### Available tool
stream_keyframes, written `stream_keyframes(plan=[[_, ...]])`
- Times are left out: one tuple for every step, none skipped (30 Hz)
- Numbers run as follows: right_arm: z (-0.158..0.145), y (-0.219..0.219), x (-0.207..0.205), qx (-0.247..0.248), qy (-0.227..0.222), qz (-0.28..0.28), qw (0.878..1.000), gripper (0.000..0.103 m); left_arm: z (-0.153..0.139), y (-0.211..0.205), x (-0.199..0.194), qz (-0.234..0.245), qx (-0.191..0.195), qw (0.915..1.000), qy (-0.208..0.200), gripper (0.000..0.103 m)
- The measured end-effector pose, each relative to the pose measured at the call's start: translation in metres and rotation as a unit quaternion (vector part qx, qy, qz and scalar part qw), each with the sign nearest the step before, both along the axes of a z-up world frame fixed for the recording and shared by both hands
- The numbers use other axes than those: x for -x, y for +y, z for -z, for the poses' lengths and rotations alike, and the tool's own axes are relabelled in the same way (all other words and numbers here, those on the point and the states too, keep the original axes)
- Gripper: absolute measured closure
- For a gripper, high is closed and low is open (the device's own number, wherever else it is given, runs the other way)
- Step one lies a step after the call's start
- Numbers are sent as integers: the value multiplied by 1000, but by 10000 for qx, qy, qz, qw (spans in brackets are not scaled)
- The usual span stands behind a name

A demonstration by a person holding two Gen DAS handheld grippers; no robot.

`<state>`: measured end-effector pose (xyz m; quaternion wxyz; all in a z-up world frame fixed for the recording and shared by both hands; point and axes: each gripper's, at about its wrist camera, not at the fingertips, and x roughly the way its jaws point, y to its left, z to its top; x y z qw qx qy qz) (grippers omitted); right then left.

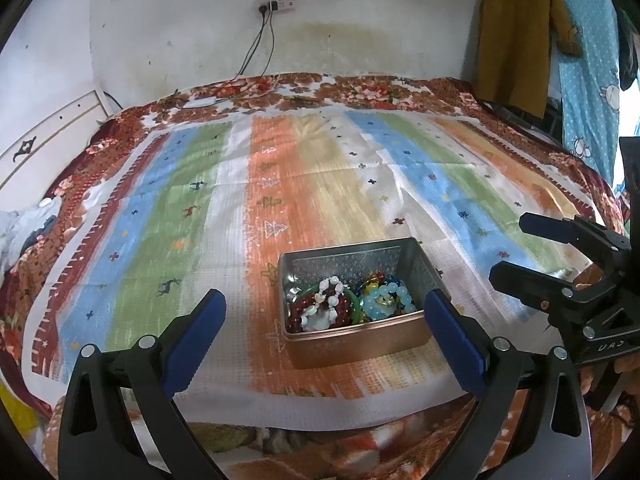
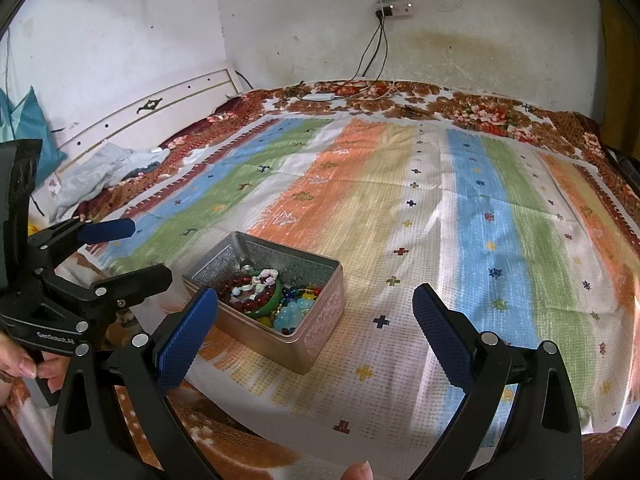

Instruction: Organize jewelry

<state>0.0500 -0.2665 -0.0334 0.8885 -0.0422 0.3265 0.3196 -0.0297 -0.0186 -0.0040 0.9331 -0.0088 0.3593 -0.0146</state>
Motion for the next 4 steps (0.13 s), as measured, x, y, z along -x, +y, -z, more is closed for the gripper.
stream_keyframes(plan=[[0, -1, 0, -4, 10, 2, 10000, 4, 0, 0, 0, -2, 6, 10000, 16, 6], [0, -1, -1, -8, 13, 3, 10000, 4, 0, 1, 0, -2, 15, 10000, 29, 6], [0, -2, -1, -19, 20, 3, 10000, 4, 0, 1, -1, -4, 18, 10000, 35, 6], [0, -2, -1, -26, 29, 0, 10000, 4, 0, 2, -1, -7, 25, 10000, 42, 6]])
